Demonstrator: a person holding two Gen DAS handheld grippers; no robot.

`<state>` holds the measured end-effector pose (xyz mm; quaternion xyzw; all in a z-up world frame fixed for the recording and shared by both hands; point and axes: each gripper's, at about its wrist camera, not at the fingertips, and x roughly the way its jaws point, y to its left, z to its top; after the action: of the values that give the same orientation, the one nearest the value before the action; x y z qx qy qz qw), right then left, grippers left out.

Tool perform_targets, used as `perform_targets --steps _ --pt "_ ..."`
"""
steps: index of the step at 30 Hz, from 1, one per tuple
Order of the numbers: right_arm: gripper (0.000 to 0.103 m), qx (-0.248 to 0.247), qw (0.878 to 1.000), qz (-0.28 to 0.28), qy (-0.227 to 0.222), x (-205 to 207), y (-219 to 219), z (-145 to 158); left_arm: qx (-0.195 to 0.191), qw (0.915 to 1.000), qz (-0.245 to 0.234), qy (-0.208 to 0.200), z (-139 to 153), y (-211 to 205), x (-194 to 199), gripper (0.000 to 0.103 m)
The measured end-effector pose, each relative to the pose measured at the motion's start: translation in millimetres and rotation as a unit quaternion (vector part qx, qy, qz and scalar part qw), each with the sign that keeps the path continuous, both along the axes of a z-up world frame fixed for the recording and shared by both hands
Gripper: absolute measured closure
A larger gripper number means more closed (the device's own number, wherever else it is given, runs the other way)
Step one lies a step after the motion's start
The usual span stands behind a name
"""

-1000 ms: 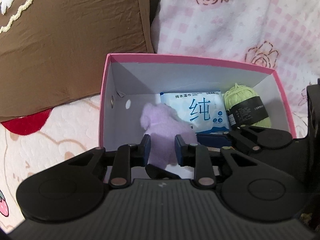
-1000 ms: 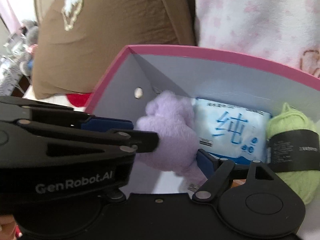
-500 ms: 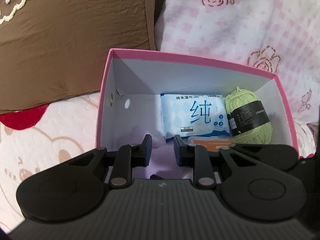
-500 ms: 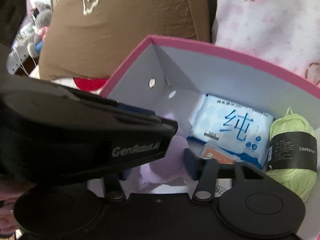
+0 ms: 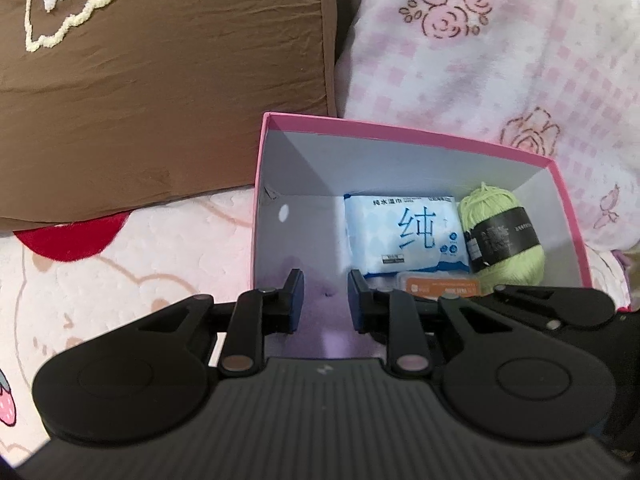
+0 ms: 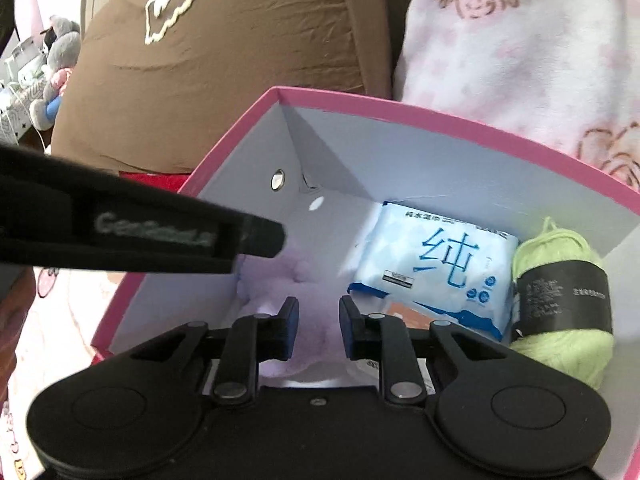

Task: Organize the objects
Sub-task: 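Open the left tool to release the plush toy and withdraw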

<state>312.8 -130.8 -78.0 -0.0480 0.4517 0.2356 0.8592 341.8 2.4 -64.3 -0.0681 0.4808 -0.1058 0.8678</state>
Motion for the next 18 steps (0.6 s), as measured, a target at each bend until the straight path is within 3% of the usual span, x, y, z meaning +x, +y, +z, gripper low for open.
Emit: perform_targets --steps 4,7,11,18 --pt "0.076 -0.046 0.999 -0.002 0.0 -10.6 -3.1 15.5 0.004 0.9999 -0.013 0.006 11.4 1.9 -11.7 0.077" --pt "0.071 -0.033 0.999 -0.007 0.007 -18.7 -19.9 31.1 0.017 0.9994 -0.029 -0.002 26.5 3.5 -24.6 0.075" --pt "0.053 -0.027 1.0 -0.006 0.006 -35.4 -23.4 52.3 0.026 0.9983 -0.051 -0.01 46.7 8.5 -41.8 0.063" --pt "0.035 -0.025 1.0 -0.007 -0.018 -72.7 -32.4 78.0 0.05 0.9946 -0.088 -0.023 78.5 17.1 -82.2 0.049"
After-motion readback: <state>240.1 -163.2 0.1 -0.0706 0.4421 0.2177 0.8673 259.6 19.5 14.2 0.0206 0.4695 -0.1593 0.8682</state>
